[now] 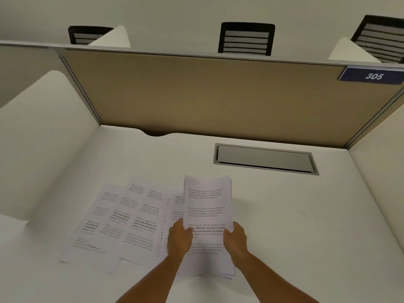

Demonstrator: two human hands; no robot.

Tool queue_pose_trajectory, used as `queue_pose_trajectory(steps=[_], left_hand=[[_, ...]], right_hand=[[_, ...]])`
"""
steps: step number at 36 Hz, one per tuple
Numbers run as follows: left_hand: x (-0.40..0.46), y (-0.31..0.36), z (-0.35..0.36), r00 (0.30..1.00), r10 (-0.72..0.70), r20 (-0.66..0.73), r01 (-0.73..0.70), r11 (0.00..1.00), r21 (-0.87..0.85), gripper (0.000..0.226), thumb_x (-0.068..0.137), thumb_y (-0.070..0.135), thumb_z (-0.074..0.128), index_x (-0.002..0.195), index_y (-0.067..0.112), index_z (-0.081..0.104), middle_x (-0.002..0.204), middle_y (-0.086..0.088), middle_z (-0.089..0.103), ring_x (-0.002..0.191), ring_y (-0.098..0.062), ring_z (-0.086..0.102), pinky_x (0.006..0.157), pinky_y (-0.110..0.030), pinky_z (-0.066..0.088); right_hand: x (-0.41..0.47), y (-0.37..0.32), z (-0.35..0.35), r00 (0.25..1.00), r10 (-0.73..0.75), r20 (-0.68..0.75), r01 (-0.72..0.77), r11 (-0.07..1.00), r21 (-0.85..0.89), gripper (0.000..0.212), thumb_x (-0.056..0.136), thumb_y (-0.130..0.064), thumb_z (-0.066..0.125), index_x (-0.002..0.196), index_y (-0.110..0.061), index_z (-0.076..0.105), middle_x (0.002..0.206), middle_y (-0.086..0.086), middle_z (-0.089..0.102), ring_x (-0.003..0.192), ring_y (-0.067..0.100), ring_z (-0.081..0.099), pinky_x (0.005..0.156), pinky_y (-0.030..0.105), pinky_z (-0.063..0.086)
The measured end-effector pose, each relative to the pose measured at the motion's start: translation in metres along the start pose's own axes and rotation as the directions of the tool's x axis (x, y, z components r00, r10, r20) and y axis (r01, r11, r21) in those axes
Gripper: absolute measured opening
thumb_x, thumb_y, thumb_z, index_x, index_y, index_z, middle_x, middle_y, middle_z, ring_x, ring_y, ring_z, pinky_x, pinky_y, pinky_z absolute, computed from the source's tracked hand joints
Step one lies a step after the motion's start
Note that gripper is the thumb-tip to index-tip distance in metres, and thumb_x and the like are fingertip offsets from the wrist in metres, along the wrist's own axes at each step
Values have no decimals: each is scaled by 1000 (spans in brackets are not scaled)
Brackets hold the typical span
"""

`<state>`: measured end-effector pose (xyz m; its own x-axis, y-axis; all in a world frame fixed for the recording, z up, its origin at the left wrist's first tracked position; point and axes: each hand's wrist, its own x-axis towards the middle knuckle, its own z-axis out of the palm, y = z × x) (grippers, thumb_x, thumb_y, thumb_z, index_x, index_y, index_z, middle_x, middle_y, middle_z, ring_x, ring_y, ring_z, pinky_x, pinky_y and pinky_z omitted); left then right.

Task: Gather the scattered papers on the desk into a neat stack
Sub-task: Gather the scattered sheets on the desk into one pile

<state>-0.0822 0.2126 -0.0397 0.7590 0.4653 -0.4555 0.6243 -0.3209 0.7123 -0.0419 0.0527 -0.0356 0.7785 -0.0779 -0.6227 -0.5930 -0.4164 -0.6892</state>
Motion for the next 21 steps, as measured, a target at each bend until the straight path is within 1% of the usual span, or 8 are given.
queue_pose_trajectory(steps=[2, 4, 6, 11, 14, 16, 18, 21], left_hand=[[-3, 0, -8, 999, 3, -36, -3, 1000, -11, 44, 94, 14, 57, 137, 10, 48, 136, -6, 58, 121, -27, 59, 99, -40, 50], [-3, -3, -17, 997, -14, -74, 12, 1000, -25, 45, 94, 10, 56, 137, 7, 45, 136, -7, 56, 123, -29, 57, 99, -38, 48], [-1, -9, -24, 995, -15, -103, 10, 999, -51, 40, 93, 8, 57, 133, 6, 48, 134, -11, 58, 118, -29, 60, 95, -35, 50], [3, -25, -39, 990, -60, -125, 50, 996, -80, 39, 92, 9, 60, 130, 5, 51, 130, -14, 60, 117, -31, 60, 97, -42, 51], [6, -30, -42, 991, -67, -116, 60, 996, -66, 43, 93, 8, 59, 134, 4, 48, 134, -14, 58, 121, -31, 57, 101, -41, 48], [7, -31, -40, 992, -69, -105, 65, 997, -40, 46, 94, 8, 56, 138, 4, 45, 138, -13, 55, 125, -31, 54, 103, -39, 45], [8, -29, -38, 992, -75, -105, 75, 997, -6, 49, 95, 9, 54, 142, 4, 40, 142, -12, 51, 130, -31, 50, 106, -40, 42], [13, -30, -35, 991, -92, -94, 96, 995, 37, 49, 95, 12, 53, 142, 7, 40, 143, -11, 50, 129, -31, 51, 105, -42, 43]], right_hand=[[0, -4, 7, 1000, -21, 17, 21, 1000, -7, 44, 98, -10, 46, 142, -9, 46, 134, 9, 59, 108, 23, 59, 87, 28, 49], [-1, -9, 15, 998, -46, 41, 46, 999, -20, 43, 98, -10, 46, 141, -9, 47, 132, 8, 60, 106, 22, 59, 90, 29, 50], [-1, -11, 22, 996, -58, 66, 60, 998, -36, 42, 98, -11, 46, 140, -9, 48, 130, 7, 61, 107, 22, 60, 91, 30, 50], [-3, -14, 36, 991, -66, 115, 75, 994, -76, 40, 99, -9, 43, 139, -9, 45, 132, 8, 57, 101, 17, 54, 89, 26, 46], [-6, -12, 46, 988, -65, 140, 79, 992, -102, 32, 99, -6, 40, 131, -10, 45, 128, 7, 57, 96, 16, 54, 84, 24, 46], [-7, -10, 55, 987, -67, 146, 87, 986, -140, 27, 98, -4, 40, 124, -9, 46, 124, 10, 60, 96, 18, 58, 83, 27, 51], [-6, -11, 64, 988, -74, 132, 98, 979, -181, 33, 96, -2, 41, 128, -8, 45, 124, 12, 60, 104, 22, 61, 91, 34, 54], [-5, -12, 74, 992, -72, 106, 96, 965, -244, 39, 93, -1, 45, 132, -6, 44, 128, 13, 56, 112, 26, 58, 99, 41, 52]])
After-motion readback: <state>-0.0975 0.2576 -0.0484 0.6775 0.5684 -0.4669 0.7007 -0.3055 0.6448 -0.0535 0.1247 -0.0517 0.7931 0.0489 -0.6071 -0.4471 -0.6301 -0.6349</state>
